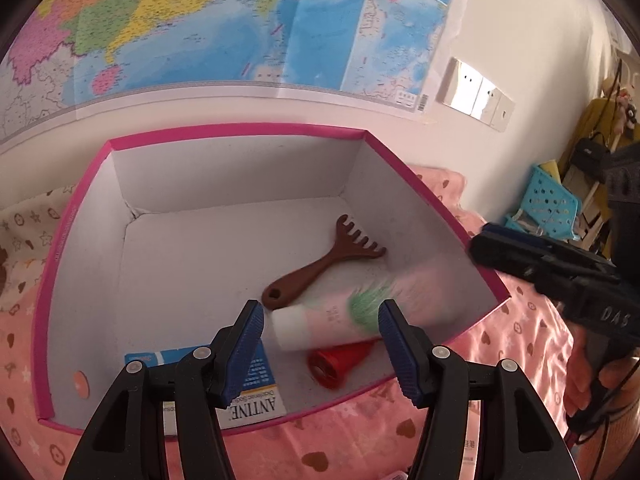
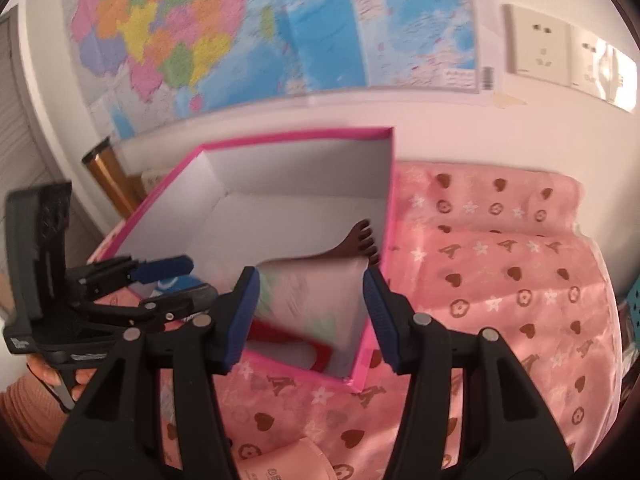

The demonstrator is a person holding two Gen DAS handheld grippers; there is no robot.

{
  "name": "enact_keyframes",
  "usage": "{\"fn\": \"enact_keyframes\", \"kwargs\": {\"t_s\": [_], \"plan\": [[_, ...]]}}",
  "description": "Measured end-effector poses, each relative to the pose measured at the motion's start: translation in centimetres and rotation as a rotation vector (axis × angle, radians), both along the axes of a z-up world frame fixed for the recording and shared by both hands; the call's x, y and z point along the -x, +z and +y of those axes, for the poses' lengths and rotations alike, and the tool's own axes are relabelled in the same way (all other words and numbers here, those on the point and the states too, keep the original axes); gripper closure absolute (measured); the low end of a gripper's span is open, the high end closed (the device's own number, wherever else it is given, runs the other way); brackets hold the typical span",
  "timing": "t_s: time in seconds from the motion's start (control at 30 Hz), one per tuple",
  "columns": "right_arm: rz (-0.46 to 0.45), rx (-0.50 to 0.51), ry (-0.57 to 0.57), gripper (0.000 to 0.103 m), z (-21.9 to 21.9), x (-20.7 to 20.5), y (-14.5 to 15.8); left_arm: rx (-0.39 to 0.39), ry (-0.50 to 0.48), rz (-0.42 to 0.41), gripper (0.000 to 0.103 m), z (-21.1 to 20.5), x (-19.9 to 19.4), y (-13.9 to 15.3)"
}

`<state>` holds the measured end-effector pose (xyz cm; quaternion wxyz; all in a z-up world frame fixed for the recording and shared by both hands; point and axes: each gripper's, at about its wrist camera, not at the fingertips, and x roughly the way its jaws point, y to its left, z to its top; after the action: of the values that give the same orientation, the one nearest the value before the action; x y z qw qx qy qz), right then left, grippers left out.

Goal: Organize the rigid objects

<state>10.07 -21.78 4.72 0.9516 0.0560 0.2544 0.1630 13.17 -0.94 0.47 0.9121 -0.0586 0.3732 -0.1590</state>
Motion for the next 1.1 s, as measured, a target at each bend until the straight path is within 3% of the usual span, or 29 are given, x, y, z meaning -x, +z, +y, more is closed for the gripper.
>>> {"fn": "enact_keyframes", "kwargs": {"t_s": [0.2,0.43,0.63,0.83,1.1], "plan": [[-0.034,-0.067,0.037,0.047,-1.3,2.5,0.5,-0.003,-0.009,-0.082,0.042,1.4,3.8,1.0],[0.034,-0.129,0.202,0.047,0.4,5.0,-1.8,0.01,-0.001,-0.135,0.041,3.6,8.5,1.8],[0.124,-0.113,0.343,0.047,3.8,6.8,-4.7,-0.03,0.082,-0.069,0.041,5.9,9.7,-0.4],[0.221,-0.119,0.408,0.047,6.1,7.7,-7.8,-0.016,0.114,-0.007,0.041,7.0,10.7,-2.6],[0.304,-0.129,0.572,0.047,9.7,10.0,-9.3,-0.059,0.135,0.048,0.041,8.1,11.8,-4.6]]}}
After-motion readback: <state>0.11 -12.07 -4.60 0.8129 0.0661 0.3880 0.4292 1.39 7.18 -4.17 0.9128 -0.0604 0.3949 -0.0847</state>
